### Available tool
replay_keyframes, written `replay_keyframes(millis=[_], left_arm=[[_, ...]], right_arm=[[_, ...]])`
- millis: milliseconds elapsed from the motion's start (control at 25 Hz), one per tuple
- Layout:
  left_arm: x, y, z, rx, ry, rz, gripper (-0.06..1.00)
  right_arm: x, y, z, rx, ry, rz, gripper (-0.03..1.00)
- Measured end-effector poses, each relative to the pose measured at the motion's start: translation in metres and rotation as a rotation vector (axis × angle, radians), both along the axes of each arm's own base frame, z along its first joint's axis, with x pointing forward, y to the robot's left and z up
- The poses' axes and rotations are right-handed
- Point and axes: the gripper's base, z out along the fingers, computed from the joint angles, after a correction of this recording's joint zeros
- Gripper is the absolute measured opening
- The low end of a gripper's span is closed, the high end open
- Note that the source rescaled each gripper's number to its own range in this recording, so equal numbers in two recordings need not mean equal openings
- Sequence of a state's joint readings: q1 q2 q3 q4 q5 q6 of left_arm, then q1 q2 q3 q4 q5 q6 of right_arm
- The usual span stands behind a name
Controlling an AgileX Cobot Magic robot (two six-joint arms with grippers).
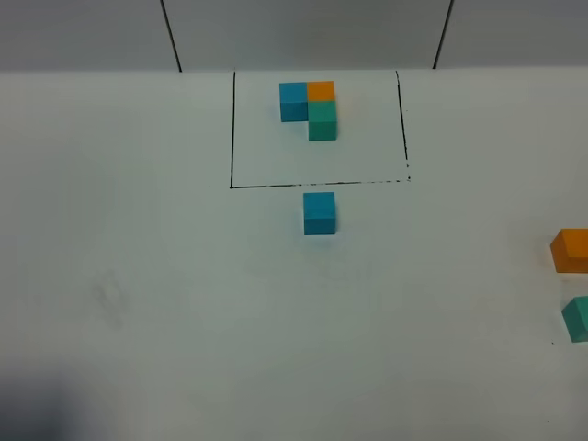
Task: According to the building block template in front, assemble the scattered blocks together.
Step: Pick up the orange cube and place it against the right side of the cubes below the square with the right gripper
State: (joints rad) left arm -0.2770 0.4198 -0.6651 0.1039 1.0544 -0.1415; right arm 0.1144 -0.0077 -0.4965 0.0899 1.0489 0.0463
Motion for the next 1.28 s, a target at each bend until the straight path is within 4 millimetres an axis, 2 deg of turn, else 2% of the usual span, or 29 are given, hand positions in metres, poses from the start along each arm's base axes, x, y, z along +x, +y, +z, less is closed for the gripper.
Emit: replay_keyframes(millis=[240, 400, 560, 920, 1280], left_arm=[[-0.032, -0.004, -0.031, -0.096, -0.077, -0.128, 0.84], [-0.05, -0.007, -0.032, -0.119, -0.178, -0.238, 0.84], [-0.062, -0.004, -0.036, -0.106, -0.242, -0.268, 0.82], [-0.064, -0.003, -0.038, -0.099, -0.248, -0.246, 0.7], [-0.061, -0.006, -0.038, -0.079, -0.256, 0.005, 0.68]], right_arm=[[0.0, 0.0, 0.0, 0.001, 0.0, 0.0, 0.83], [0.0, 0.0, 0.0, 0.002, 0.0, -0.001, 0.83], [0.0, 0.0, 0.0, 0.002, 0.0, 0.0, 0.83], [0.0, 0.0, 0.0, 0.005, 0.001, -0.002, 0.83], [0.0, 0.0, 0.0, 0.005, 0.001, -0.002, 0.83]])
